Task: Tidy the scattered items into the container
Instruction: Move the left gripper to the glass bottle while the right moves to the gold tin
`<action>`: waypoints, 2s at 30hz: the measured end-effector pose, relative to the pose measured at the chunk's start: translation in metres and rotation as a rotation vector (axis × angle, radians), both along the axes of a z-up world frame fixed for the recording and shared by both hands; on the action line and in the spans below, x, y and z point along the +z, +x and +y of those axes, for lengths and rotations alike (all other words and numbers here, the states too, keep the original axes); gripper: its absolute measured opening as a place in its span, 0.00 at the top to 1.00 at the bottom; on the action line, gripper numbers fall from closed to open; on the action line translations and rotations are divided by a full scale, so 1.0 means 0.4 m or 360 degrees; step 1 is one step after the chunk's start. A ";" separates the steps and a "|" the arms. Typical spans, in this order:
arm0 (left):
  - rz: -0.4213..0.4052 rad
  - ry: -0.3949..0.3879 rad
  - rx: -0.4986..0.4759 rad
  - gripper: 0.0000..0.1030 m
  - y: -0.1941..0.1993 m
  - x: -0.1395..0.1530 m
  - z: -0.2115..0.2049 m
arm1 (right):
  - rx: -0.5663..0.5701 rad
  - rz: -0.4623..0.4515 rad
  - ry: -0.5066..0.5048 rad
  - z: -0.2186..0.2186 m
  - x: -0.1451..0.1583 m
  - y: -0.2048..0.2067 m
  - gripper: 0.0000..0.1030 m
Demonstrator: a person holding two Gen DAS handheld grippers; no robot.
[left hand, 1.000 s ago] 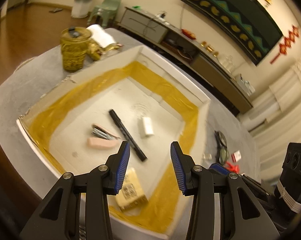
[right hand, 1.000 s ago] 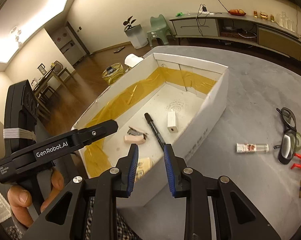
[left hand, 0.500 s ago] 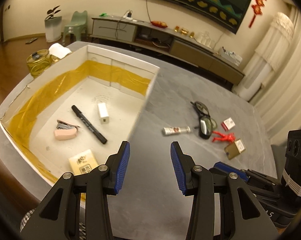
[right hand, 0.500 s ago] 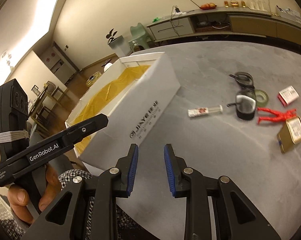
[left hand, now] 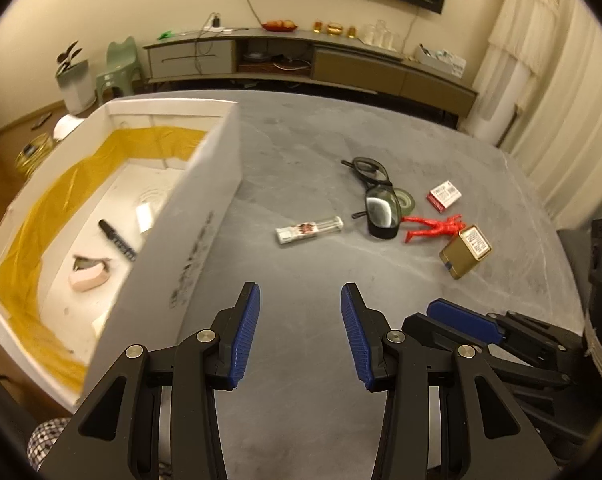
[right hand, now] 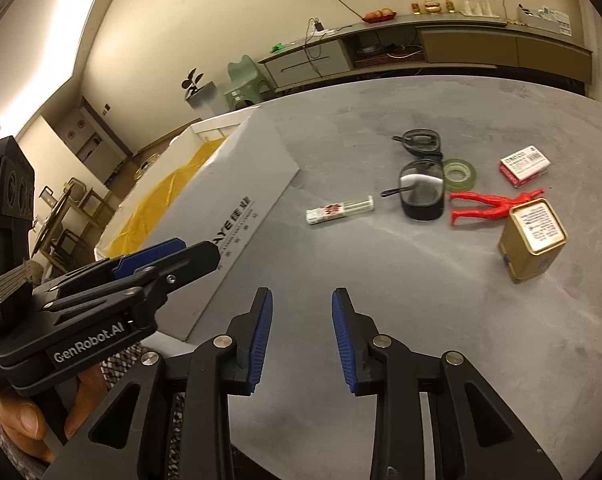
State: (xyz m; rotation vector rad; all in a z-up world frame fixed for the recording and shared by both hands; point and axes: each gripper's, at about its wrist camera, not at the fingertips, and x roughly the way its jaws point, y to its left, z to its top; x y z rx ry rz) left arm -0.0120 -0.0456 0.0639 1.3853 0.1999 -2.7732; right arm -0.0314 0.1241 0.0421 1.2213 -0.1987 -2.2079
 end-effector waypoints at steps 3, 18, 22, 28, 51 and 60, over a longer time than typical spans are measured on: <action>-0.0013 -0.0026 -0.0039 0.56 -0.033 -0.014 0.031 | -0.0038 -0.0009 0.0000 0.025 -0.007 -0.015 0.67; -0.0118 -0.0104 -0.0154 0.56 -0.237 -0.121 0.085 | -0.0182 -0.0098 0.0055 0.097 -0.063 -0.083 0.62; -0.0155 -0.0120 -0.0154 0.56 -0.289 -0.160 0.076 | -0.0233 -0.0124 0.0051 0.126 -0.074 -0.104 0.61; -0.0173 -0.0089 -0.0186 0.56 -0.332 -0.213 0.058 | -0.0293 -0.0161 0.0048 0.159 -0.090 -0.129 0.61; -0.0165 -0.0179 -0.0245 0.56 -0.331 -0.253 0.081 | -0.0330 -0.0184 0.0055 0.180 -0.110 -0.147 0.61; -0.0233 -0.0059 -0.0255 0.81 -0.274 -0.265 0.086 | -0.0373 -0.0177 0.0025 0.212 -0.098 -0.156 0.61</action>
